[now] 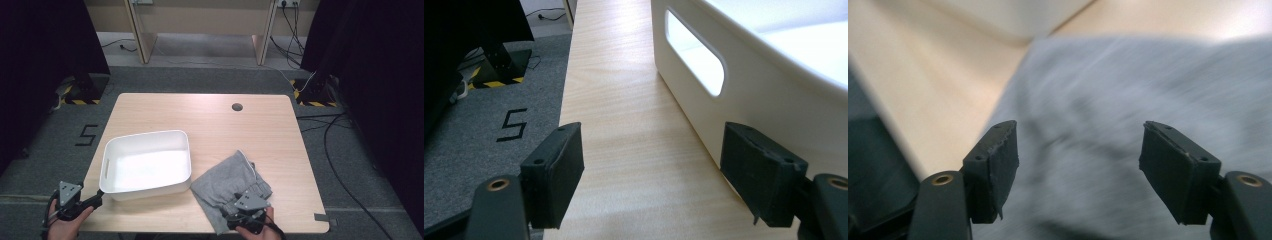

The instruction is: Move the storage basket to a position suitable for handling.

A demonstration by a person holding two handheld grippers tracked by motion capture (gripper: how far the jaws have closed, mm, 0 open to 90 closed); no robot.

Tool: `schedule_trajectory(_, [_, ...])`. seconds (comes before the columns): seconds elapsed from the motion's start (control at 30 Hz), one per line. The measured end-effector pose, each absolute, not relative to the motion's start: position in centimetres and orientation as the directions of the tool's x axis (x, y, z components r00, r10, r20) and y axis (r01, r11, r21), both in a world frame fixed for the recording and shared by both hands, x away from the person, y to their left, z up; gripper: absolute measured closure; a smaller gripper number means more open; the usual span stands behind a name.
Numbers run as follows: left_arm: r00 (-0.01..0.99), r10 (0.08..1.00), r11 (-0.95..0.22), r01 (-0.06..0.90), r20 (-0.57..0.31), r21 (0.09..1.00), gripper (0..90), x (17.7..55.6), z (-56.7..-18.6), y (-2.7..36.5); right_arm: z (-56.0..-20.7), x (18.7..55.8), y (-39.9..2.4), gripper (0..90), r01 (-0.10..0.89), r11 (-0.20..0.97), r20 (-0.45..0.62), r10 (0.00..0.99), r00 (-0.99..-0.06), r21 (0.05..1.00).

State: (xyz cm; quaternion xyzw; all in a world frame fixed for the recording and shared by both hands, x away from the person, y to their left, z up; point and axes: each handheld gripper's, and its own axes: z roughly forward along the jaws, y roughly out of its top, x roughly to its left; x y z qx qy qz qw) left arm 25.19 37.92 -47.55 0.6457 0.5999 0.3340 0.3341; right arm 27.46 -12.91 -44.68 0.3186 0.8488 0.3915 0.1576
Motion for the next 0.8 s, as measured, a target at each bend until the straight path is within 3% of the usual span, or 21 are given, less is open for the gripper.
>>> schedule_trajectory(0.13, [0.064, 0.997, -0.073, 0.548, 0.046, 0.833, 24.8, 25.9, -47.5, 37.7, -43.6, 30.7, -15.8, 31.8, 0.421, 0.478, -0.085, 0.733, -0.675, 0.771])
schedule_trajectory(0.37, [0.079, 0.995, -0.095, 0.549, 0.061, 0.83, 24.8, 26.8, -47.4, 37.2, -46.5, 34.3, -20.0, 37.3, 0.585, 0.34, 0.07, 0.822, -0.565, 0.736])
schedule_trajectory(0.43, [0.082, 0.995, -0.097, 0.551, 0.062, 0.829, 24.9, 26.9, -47.4, 37.2, -47.3, 33.9, -20.3, 41.6, 0.601, 0.299, 0.124, 0.819, -0.561, 0.741])
schedule_trajectory(0.63, [0.092, 0.994, -0.096, 0.547, 0.054, 0.832, 24.9, 27.0, -47.4, 36.9, -47.7, 30.3, -20.8, 41.8, 0.634, 0.228, 0.186, 0.835, -0.517, 0.739])
schedule_trajectory(0.8, [0.107, 0.992, -0.109, 0.545, 0.061, 0.831, 24.8, 27.4, -47.3, 36.5, -47.3, 27.2, -20.2, 39.5, 0.625, 0.236, 0.146, 0.856, -0.496, 0.744])
